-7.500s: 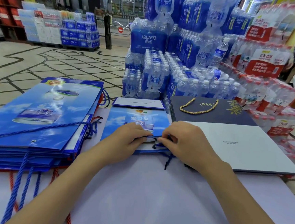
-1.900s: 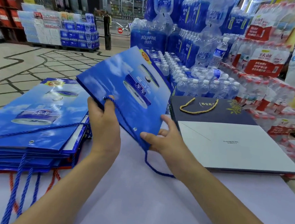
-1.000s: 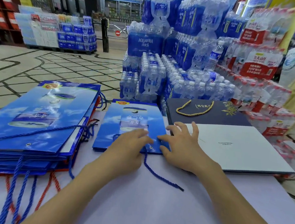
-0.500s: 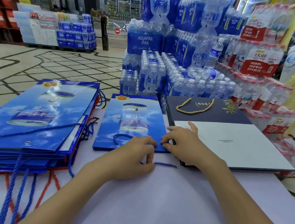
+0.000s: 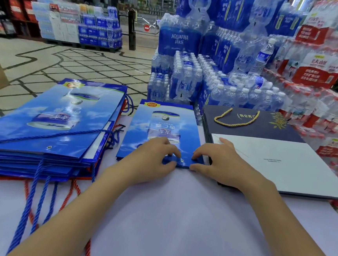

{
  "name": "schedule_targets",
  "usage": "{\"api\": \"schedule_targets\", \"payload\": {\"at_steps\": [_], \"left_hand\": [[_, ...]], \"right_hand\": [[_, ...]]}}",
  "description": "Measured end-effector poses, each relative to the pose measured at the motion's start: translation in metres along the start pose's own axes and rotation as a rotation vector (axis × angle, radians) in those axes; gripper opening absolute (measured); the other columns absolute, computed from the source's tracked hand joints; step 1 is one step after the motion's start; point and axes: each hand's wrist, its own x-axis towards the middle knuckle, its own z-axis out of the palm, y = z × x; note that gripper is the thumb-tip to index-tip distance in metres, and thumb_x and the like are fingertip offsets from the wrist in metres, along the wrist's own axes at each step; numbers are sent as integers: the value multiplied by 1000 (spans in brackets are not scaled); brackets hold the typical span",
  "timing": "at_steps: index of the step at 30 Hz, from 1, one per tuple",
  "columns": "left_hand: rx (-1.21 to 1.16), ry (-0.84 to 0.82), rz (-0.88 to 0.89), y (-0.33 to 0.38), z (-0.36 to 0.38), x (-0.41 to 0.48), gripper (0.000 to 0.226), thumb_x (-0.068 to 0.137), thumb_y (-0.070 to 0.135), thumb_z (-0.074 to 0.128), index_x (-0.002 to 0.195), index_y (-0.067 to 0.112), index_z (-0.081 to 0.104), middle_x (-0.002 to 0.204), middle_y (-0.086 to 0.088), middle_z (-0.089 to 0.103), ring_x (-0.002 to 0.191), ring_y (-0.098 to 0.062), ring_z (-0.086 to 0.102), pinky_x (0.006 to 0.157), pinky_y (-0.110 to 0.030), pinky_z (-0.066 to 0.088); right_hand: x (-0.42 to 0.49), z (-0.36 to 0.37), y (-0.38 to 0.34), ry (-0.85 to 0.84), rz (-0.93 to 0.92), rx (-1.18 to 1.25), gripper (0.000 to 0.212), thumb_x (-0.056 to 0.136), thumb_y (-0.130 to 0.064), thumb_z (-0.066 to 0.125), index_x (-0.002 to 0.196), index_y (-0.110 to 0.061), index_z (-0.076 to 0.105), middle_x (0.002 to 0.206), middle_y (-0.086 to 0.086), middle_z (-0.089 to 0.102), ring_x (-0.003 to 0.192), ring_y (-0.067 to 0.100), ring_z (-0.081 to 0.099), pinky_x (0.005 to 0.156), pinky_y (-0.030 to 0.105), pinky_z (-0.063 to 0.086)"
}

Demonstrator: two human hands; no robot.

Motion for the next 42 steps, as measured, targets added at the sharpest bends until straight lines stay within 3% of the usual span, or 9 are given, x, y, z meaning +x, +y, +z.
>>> {"api": "schedule_targets", "payload": {"at_steps": [5, 11, 15, 18, 22, 29, 42], "left_hand": [[6, -21, 13, 2, 0, 1, 27, 87, 47, 64, 112, 38, 63, 111, 11, 50, 105, -6, 46, 92, -26, 42], [-81, 29, -9, 6, -1, 3, 11, 91, 35, 64, 94, 24, 64, 91, 12, 53, 82, -4, 49, 77, -23, 44], [-248, 119, -59, 1, -2, 6, 8, 93, 24, 63, 92, 23, 56, 88, 13, 64, 81, 1, 57, 69, -12, 41], [-270, 140, -42, 3, -1, 6, 9, 92, 19, 64, 98, 24, 60, 87, 15, 66, 81, 5, 57, 70, -6, 40], [-57, 177, 61, 5, -2, 8, 15, 95, 18, 60, 104, 18, 71, 93, 9, 65, 87, -7, 53, 75, -13, 39], [45, 98, 151, 2, 1, 9, 22, 99, 12, 50, 109, 14, 70, 105, -4, 62, 101, -20, 51, 87, -35, 43], [32, 20, 186, 2, -1, 8, 23, 101, 14, 47, 109, 16, 68, 101, -1, 58, 100, -15, 46, 88, -26, 38]], "right_hand": [[-1, 0, -2, 14, -5, 13, 24, 88, -54, 61, 101, -34, 66, 109, -18, 63, 107, 4, 54, 119, 42, 9], [-1, 2, -4, 22, 18, 13, 24, 86, -52, 64, 96, -30, 68, 107, -14, 65, 107, 7, 56, 119, 39, 10], [-1, 1, -2, -5, 28, 27, 23, 86, -52, 65, 99, -33, 68, 114, -16, 65, 114, 6, 54, 120, 40, 7], [-2, 0, -2, -1, 52, 69, 24, 86, -51, 66, 100, -32, 70, 113, -17, 67, 120, 8, 49, 120, 37, 8], [-6, -2, -2, -39, 119, 119, 25, 86, -51, 67, 104, -35, 71, 113, -21, 67, 138, 26, 25, 114, 32, 20], [-7, -3, -3, -47, 78, 106, 27, 84, -52, 68, 102, -33, 74, 109, -20, 69, 128, 20, 32, 102, 24, 25], [-8, -2, -4, -51, 8, 119, 22, 86, -50, 66, 99, -35, 76, 107, -22, 70, 130, 13, 36, 113, 28, 27]]}}
